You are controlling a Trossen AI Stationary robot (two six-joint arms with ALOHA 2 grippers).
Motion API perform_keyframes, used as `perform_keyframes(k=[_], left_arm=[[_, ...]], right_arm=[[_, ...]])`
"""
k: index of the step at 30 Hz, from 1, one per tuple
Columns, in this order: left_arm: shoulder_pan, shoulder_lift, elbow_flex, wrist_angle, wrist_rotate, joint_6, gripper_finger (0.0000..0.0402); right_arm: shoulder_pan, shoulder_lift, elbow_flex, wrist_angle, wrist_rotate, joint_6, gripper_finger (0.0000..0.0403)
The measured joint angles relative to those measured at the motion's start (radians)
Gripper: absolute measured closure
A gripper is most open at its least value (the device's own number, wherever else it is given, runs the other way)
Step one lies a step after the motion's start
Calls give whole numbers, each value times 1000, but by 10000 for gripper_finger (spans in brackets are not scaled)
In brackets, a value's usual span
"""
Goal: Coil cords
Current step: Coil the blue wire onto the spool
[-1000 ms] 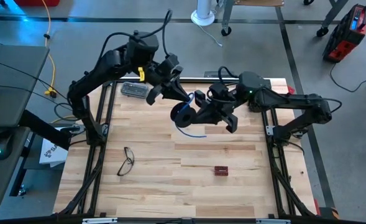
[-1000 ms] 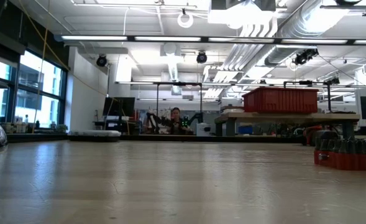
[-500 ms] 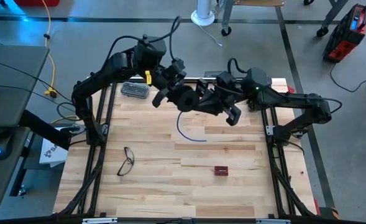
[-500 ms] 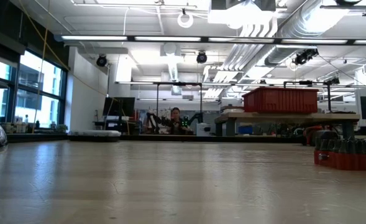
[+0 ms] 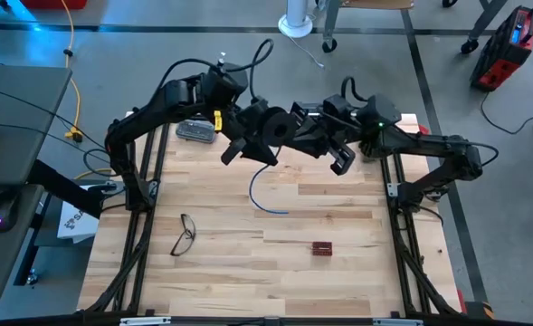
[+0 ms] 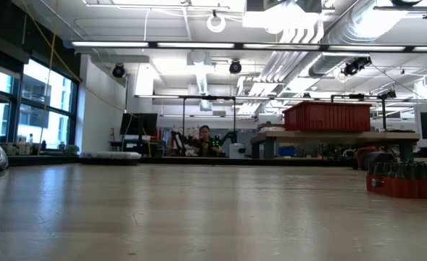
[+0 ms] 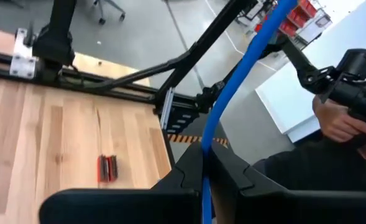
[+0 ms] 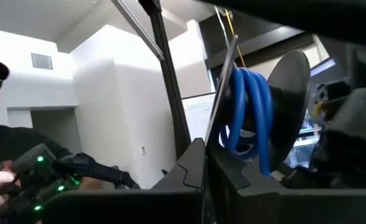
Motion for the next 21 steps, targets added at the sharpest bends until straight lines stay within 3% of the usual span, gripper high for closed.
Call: perform_keyframes(k=[8, 21], left_arm=[[-1, -20, 0, -184, -12, 51, 397], [8, -123, 0, -307, -204, 78, 397]], right_arm=[[-5, -3, 0, 3, -3, -45, 403], [-49, -9, 0, -60, -38, -40, 403]])
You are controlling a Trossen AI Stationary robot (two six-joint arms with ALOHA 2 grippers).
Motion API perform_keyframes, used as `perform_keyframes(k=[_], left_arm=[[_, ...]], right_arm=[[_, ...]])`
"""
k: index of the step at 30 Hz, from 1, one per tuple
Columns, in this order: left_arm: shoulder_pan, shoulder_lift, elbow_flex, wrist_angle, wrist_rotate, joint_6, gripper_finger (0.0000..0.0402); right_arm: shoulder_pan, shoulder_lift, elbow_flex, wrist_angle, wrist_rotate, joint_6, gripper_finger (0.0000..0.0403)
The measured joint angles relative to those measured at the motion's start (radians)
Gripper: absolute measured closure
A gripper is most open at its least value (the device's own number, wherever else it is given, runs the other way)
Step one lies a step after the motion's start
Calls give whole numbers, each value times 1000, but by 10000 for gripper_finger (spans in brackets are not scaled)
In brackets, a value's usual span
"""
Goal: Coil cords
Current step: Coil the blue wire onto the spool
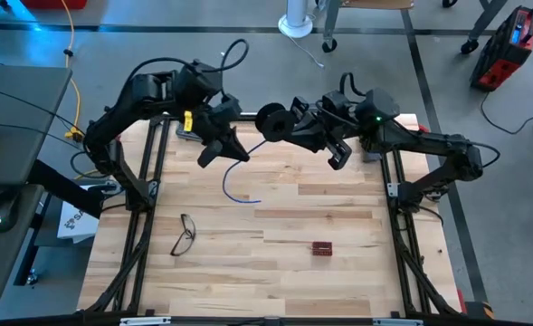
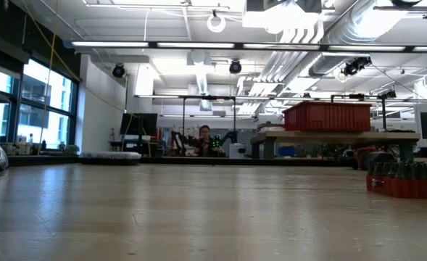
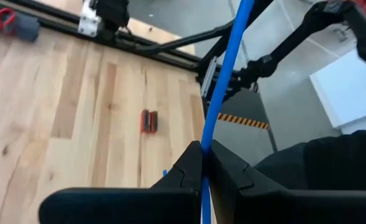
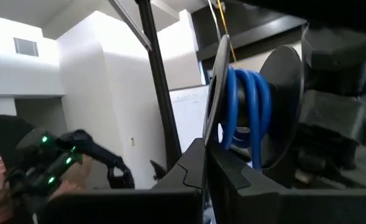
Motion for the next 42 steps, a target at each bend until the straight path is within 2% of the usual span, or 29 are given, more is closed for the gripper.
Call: perform_keyframes(k=[8, 21, 24, 29, 31, 38, 42], left_arm=[[-4, -24, 0, -87, -5, 11, 379], [-4, -40, -1, -215, -69, 70, 237], [-20, -75, -1, -208, -160, 64, 223], [-66, -156, -1, -105, -442, 75, 218], [-87, -179, 0, -56, -519, 94, 218], [-141, -174, 1, 135, -556, 106, 218], [-154, -129, 0, 163, -541, 115, 218]], right_arm=[[-2, 0, 0, -46, -11, -5, 403], [-17, -3, 1, -54, -46, -8, 403], [-33, -3, 1, -106, -64, -8, 403], [-55, -3, 1, -229, -77, -43, 403], [-55, -2, 1, -271, -77, -61, 403], [-52, -2, 1, -339, -68, -131, 403], [-45, -2, 1, -337, -66, -141, 403]])
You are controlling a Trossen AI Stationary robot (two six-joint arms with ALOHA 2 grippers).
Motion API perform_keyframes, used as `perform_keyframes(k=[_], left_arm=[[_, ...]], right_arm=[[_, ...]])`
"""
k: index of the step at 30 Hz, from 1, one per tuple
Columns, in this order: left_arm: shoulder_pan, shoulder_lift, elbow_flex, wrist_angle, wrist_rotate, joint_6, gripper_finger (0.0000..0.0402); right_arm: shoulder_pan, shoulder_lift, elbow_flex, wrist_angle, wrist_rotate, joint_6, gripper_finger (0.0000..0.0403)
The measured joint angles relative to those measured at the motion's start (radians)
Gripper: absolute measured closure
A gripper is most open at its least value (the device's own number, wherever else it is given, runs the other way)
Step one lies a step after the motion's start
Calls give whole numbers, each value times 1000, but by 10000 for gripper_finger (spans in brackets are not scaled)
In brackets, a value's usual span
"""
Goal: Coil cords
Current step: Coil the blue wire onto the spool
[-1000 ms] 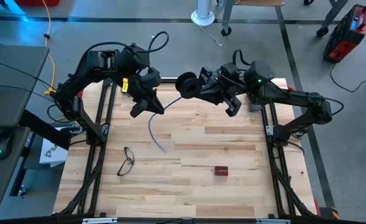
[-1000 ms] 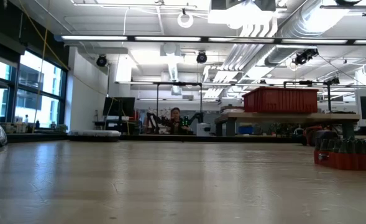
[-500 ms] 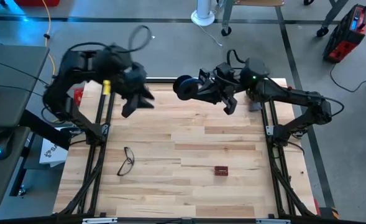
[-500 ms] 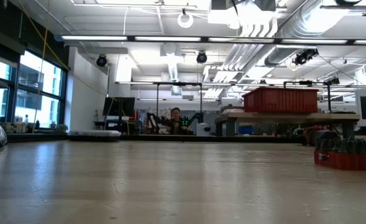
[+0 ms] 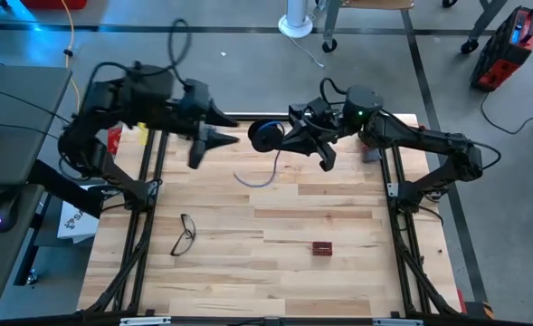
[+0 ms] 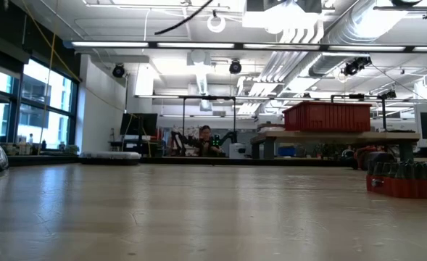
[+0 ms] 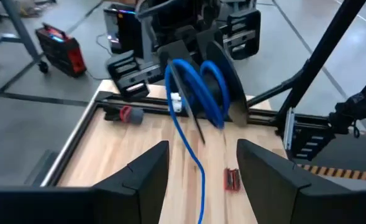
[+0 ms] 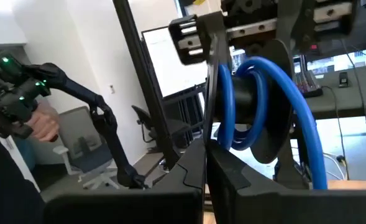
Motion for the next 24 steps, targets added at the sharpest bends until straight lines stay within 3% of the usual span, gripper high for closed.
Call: perform_keyframes(k=[15, 18, 24], left_arm=[[16, 60, 0, 74, 20, -83, 228], [23, 62, 0, 73, 22, -97, 265], [22, 75, 0, 77, 82, -100, 385]], right_arm=[[20, 0, 0, 2, -11, -43, 403], [20, 0, 0, 2, -20, -43, 403], [20, 0, 0, 1, -31, -43, 403]])
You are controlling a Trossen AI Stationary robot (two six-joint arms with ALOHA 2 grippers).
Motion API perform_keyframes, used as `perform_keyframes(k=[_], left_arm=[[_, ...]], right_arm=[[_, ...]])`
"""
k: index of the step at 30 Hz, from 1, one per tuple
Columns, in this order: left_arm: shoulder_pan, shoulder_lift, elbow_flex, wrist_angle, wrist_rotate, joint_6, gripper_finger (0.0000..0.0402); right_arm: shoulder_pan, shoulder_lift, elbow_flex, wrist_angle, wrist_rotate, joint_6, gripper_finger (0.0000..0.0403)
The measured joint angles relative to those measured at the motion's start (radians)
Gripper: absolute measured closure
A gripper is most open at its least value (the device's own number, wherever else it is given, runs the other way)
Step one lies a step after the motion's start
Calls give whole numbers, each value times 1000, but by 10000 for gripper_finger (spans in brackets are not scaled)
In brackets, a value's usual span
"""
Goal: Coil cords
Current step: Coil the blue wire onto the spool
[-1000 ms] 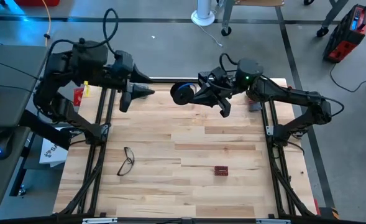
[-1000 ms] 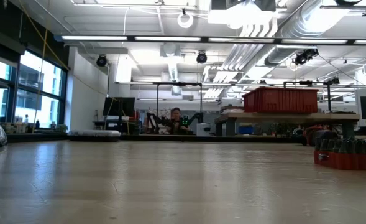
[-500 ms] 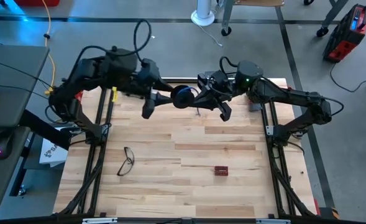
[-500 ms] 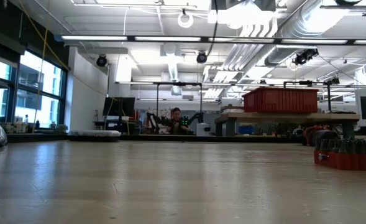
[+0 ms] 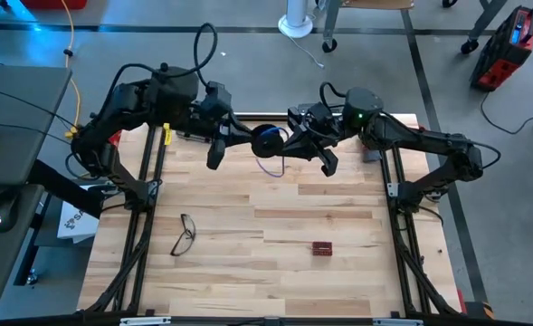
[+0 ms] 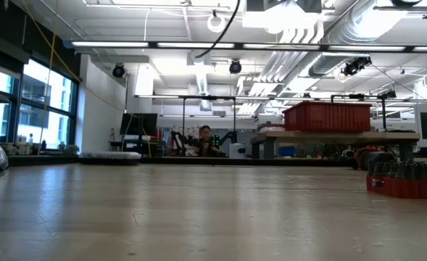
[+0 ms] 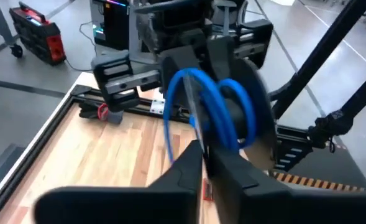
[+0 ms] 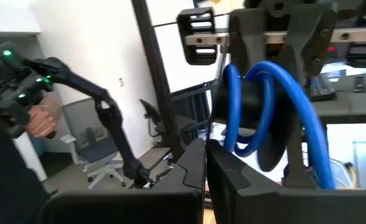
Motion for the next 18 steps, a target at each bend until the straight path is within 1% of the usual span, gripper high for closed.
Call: perform_keyframes(k=[4, 7, 11, 13, 15, 17, 18], left_arm=[[1, 2, 0, 3, 5, -10, 397], [1, -11, 0, -15, 0, -11, 399], [1, -37, 0, -56, -43, -6, 400], [1, -53, 0, -76, -44, -3, 400], [1, -67, 1, -65, -44, 7, 400], [0, -74, 2, -93, -69, 34, 400], [-1, -77, 1, -108, -98, 52, 401]], right_arm=[[0, 0, 0, 6, 4, 10, 403], [0, 0, 0, 16, 33, 55, 403], [-9, 1, 0, 17, 72, 74, 395], [-11, -4, -1, 26, 86, 80, 377], [-16, -6, 0, 42, 87, 95, 350], [-16, -6, 0, 58, 90, 120, 319], [-16, -5, 0, 68, 90, 122, 302]])
